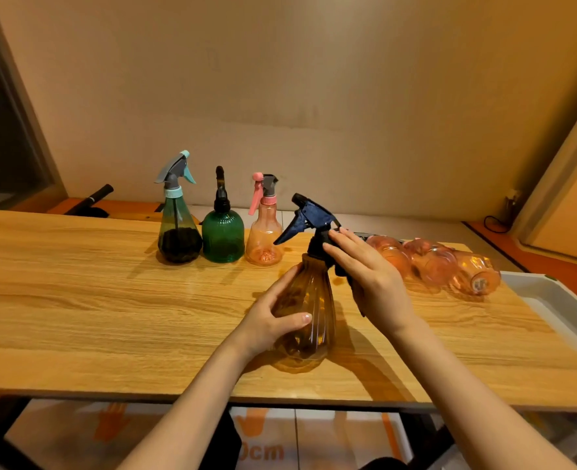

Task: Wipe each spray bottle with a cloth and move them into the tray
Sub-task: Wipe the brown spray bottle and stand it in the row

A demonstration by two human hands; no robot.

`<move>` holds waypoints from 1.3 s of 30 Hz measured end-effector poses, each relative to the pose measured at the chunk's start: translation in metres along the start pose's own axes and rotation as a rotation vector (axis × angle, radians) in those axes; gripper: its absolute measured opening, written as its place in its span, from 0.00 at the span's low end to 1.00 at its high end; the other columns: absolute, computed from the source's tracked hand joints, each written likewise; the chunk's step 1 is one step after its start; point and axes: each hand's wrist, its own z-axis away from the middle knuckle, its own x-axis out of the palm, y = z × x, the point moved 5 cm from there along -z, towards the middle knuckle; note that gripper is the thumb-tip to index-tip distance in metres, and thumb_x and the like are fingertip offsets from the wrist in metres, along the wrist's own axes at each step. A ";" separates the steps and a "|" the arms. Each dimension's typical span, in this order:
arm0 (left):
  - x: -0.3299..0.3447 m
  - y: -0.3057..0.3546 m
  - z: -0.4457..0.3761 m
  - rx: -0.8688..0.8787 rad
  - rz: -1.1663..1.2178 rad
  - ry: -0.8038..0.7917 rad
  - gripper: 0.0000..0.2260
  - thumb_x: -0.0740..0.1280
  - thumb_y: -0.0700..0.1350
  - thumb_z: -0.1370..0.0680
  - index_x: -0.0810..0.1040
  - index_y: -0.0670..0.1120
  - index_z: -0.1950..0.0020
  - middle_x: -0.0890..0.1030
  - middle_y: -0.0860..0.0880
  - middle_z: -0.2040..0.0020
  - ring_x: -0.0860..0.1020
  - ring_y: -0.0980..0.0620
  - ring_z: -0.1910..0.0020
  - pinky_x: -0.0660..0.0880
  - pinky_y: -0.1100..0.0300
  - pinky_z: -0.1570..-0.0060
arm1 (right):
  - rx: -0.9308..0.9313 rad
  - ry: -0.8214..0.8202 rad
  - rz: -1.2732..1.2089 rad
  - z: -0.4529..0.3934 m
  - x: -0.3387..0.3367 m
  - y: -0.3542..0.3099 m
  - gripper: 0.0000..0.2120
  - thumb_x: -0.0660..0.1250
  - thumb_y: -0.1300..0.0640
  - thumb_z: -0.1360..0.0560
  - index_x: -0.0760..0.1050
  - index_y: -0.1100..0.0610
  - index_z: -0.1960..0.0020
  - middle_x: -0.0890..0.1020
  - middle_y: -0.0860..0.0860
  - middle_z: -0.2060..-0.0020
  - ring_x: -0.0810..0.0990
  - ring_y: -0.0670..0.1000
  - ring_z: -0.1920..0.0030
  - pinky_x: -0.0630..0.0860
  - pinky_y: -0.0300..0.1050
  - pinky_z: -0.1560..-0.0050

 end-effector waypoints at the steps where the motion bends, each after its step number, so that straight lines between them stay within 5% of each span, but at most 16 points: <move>1: 0.001 0.000 -0.001 0.003 -0.014 -0.013 0.33 0.74 0.50 0.34 0.62 0.66 0.35 0.69 0.62 0.36 0.74 0.71 0.42 0.74 0.70 0.49 | -0.001 0.015 0.031 -0.002 -0.006 0.002 0.32 0.65 0.84 0.38 0.72 0.64 0.37 0.74 0.59 0.38 0.71 0.57 0.35 0.66 0.48 0.34; 6: 0.003 0.001 -0.004 -0.023 -0.073 -0.030 0.33 0.74 0.57 0.38 0.64 0.66 0.36 0.73 0.61 0.37 0.75 0.64 0.40 0.74 0.65 0.42 | -0.140 -0.043 0.122 -0.034 -0.022 -0.009 0.23 0.59 0.77 0.31 0.73 0.65 0.37 0.74 0.61 0.37 0.69 0.60 0.33 0.69 0.56 0.36; 11: 0.002 0.005 -0.004 -0.020 -0.090 -0.011 0.35 0.74 0.55 0.37 0.61 0.65 0.35 0.67 0.63 0.35 0.71 0.67 0.41 0.71 0.74 0.49 | -0.188 -0.238 0.190 -0.031 -0.006 0.003 0.31 0.68 0.78 0.35 0.71 0.62 0.35 0.71 0.60 0.34 0.66 0.61 0.32 0.66 0.60 0.35; 16: 0.005 0.007 -0.007 -0.014 -0.084 -0.061 0.34 0.73 0.57 0.38 0.63 0.69 0.35 0.69 0.62 0.34 0.73 0.63 0.38 0.73 0.65 0.42 | -0.138 -0.217 0.178 -0.008 -0.020 0.023 0.29 0.61 0.80 0.35 0.73 0.64 0.37 0.73 0.62 0.36 0.70 0.61 0.34 0.73 0.58 0.40; 21: 0.007 0.009 -0.011 -0.053 -0.102 -0.076 0.34 0.75 0.50 0.34 0.64 0.59 0.32 0.72 0.60 0.38 0.75 0.59 0.40 0.75 0.63 0.42 | -0.260 -0.154 0.177 -0.031 -0.037 0.004 0.18 0.54 0.72 0.24 0.74 0.65 0.38 0.73 0.61 0.36 0.69 0.60 0.33 0.67 0.54 0.34; 25: 0.008 0.011 -0.013 -0.083 -0.117 -0.063 0.30 0.75 0.45 0.30 0.66 0.53 0.31 0.77 0.53 0.40 0.77 0.55 0.42 0.75 0.62 0.43 | -0.465 -0.385 0.258 -0.042 -0.011 -0.007 0.23 0.70 0.72 0.34 0.75 0.65 0.39 0.74 0.61 0.36 0.70 0.62 0.34 0.71 0.59 0.38; 28: 0.006 0.010 -0.013 -0.079 -0.129 -0.039 0.36 0.75 0.45 0.29 0.60 0.52 0.25 0.69 0.54 0.32 0.72 0.57 0.38 0.72 0.64 0.41 | -0.429 -0.387 0.264 -0.040 -0.014 0.005 0.18 0.60 0.69 0.27 0.75 0.64 0.39 0.74 0.59 0.36 0.70 0.61 0.34 0.70 0.58 0.37; 30: 0.007 0.010 -0.014 -0.043 -0.117 -0.073 0.35 0.74 0.46 0.30 0.61 0.59 0.28 0.67 0.55 0.31 0.72 0.59 0.37 0.72 0.65 0.41 | -0.355 -0.344 0.266 -0.036 -0.022 0.018 0.20 0.53 0.70 0.27 0.75 0.64 0.39 0.74 0.59 0.36 0.71 0.61 0.35 0.71 0.58 0.38; 34: 0.008 0.012 -0.015 -0.022 -0.124 -0.110 0.34 0.73 0.56 0.36 0.63 0.68 0.34 0.68 0.53 0.29 0.72 0.55 0.34 0.73 0.60 0.38 | -0.235 -0.279 0.244 -0.024 -0.033 0.030 0.26 0.64 0.80 0.34 0.74 0.65 0.39 0.74 0.61 0.37 0.71 0.61 0.35 0.71 0.58 0.38; 39: 0.005 0.008 -0.015 -0.054 -0.135 -0.096 0.38 0.75 0.51 0.35 0.60 0.60 0.30 0.69 0.51 0.31 0.72 0.56 0.36 0.73 0.63 0.40 | -0.208 -0.187 0.201 -0.050 -0.042 0.016 0.25 0.63 0.79 0.32 0.73 0.65 0.36 0.73 0.61 0.36 0.69 0.61 0.33 0.69 0.56 0.36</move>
